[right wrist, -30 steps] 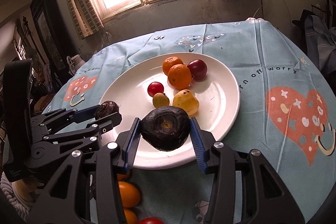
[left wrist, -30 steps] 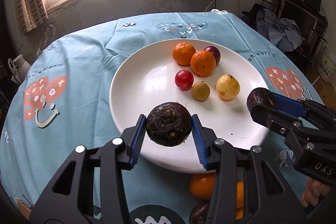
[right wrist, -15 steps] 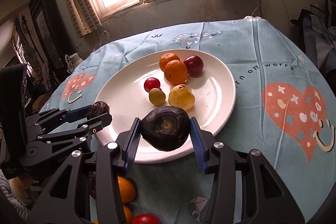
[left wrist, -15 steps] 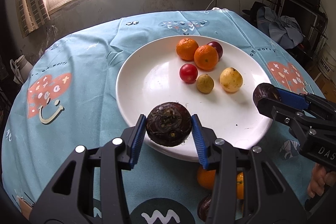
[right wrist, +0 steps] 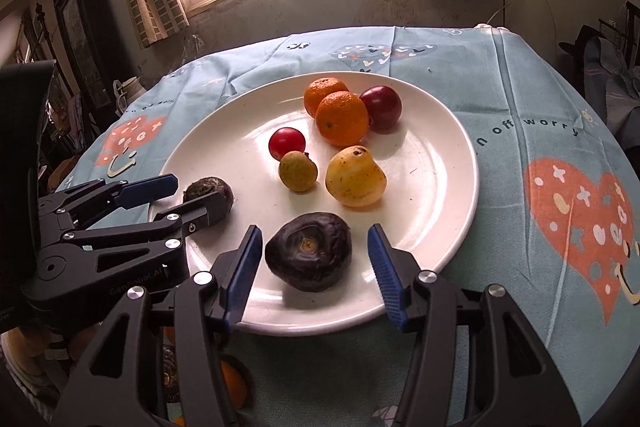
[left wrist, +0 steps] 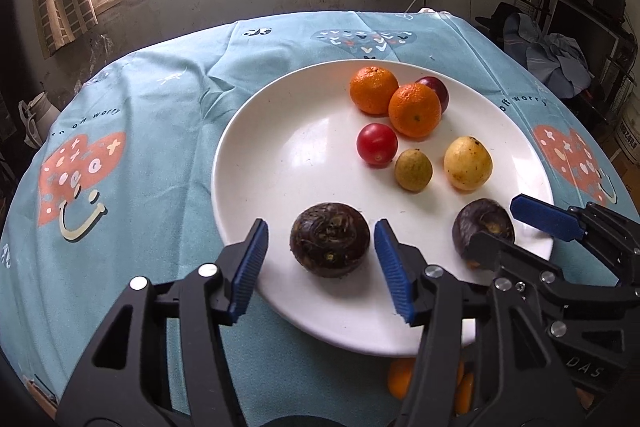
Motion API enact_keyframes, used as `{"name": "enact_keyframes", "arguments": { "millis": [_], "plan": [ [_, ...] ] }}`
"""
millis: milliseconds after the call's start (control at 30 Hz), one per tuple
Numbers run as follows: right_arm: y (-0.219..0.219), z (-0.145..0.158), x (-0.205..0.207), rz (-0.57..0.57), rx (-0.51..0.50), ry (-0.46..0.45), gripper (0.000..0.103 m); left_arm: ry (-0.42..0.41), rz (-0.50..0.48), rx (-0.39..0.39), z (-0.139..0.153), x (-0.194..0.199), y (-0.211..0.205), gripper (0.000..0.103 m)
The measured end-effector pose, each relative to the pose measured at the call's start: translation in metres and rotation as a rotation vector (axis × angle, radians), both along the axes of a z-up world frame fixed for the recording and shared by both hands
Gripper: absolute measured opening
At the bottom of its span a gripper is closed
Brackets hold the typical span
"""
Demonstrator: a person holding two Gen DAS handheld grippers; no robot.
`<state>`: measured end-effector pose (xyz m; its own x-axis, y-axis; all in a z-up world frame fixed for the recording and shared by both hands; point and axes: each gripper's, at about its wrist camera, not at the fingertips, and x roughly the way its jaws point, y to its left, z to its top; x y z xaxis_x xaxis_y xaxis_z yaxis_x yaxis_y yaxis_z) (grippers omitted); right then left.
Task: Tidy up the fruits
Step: 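Carry both dark brown fruits onto the plate and open both tools, then withdraw both tools from the plate toward the remaining fruits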
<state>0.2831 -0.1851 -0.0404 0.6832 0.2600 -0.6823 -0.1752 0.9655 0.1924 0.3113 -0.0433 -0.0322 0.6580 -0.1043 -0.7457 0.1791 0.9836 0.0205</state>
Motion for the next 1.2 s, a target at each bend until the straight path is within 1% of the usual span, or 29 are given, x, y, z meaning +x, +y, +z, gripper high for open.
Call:
{"name": "enact_keyframes", "arguments": {
  "millis": [33, 167, 233, 333, 367, 433, 500, 567, 633, 767, 800, 900, 1200],
  "plan": [
    [-0.002, 0.004, -0.002, -0.004, 0.005, -0.014, 0.055, -0.009, 0.002, 0.000, 0.002, -0.002, 0.001, 0.066],
    [-0.010, 0.032, -0.022, -0.010, 0.042, -0.090, 0.055, -0.047, 0.012, -0.002, 0.018, -0.015, 0.009, 0.067],
    [-0.012, 0.046, -0.036, -0.001, 0.061, -0.118, 0.056, -0.066, 0.029, -0.021, 0.028, -0.027, 0.017, 0.071],
    [-0.015, 0.056, -0.063, -0.003, 0.088, -0.149, 0.056, -0.074, 0.042, -0.032, 0.034, -0.051, 0.028, 0.072],
    [-0.015, 0.056, -0.072, -0.002, 0.098, -0.153, 0.058, -0.077, 0.042, -0.027, 0.034, -0.062, 0.031, 0.073],
    [-0.014, 0.053, -0.091, 0.000, 0.102, -0.159, 0.058, -0.092, 0.041, -0.015, 0.032, -0.084, 0.036, 0.076],
    [-0.010, 0.048, -0.108, 0.013, 0.087, -0.154, 0.058, -0.107, 0.044, 0.002, 0.028, -0.108, 0.042, 0.084],
    [-0.006, 0.038, -0.126, 0.039, 0.087, -0.141, 0.058, -0.100, 0.049, 0.030, 0.021, -0.132, 0.048, 0.087],
    [-0.003, 0.031, -0.140, 0.063, 0.084, -0.118, 0.058, -0.080, 0.025, 0.032, 0.014, -0.153, 0.053, 0.087],
    [0.002, 0.027, -0.161, 0.089, 0.081, -0.132, 0.060, -0.051, -0.054, 0.046, 0.002, -0.185, 0.050, 0.087],
    [0.004, 0.026, -0.164, 0.089, 0.073, -0.134, 0.065, -0.047, -0.068, 0.054, 0.000, -0.190, 0.048, 0.087],
    [0.005, 0.022, -0.166, 0.086, 0.059, -0.125, 0.065, -0.031, -0.097, 0.071, -0.007, -0.191, 0.041, 0.087],
    [0.000, 0.018, -0.163, 0.055, 0.057, -0.099, 0.065, 0.017, -0.121, 0.056, -0.016, -0.178, 0.035, 0.085]
  ]
}}
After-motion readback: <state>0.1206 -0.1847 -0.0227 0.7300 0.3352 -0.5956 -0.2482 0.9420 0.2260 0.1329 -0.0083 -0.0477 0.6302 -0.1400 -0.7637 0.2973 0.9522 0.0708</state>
